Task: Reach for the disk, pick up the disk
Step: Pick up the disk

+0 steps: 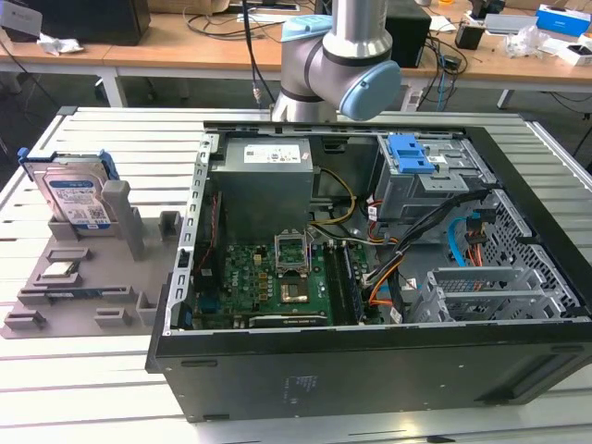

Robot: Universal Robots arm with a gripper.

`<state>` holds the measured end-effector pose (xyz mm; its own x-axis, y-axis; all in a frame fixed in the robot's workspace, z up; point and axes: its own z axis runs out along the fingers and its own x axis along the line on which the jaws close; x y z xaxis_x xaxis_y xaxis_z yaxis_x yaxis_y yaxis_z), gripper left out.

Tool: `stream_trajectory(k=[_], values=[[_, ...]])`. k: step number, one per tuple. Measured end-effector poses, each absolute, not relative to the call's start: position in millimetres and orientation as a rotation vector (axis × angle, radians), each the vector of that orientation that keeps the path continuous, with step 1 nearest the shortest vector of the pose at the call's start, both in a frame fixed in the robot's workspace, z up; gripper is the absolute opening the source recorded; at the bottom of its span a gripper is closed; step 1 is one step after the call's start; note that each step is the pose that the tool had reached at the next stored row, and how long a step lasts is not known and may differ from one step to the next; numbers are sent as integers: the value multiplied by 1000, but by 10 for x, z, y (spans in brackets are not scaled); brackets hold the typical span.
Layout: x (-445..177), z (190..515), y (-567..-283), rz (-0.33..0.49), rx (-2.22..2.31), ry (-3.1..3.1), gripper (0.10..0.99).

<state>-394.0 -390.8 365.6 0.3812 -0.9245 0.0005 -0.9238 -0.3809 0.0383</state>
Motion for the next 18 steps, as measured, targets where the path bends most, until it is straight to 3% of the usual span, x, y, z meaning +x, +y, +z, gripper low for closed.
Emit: stream_trajectory(k=[18], values=[[-3940, 3642, -3908, -40, 2254, -2148, 106]])
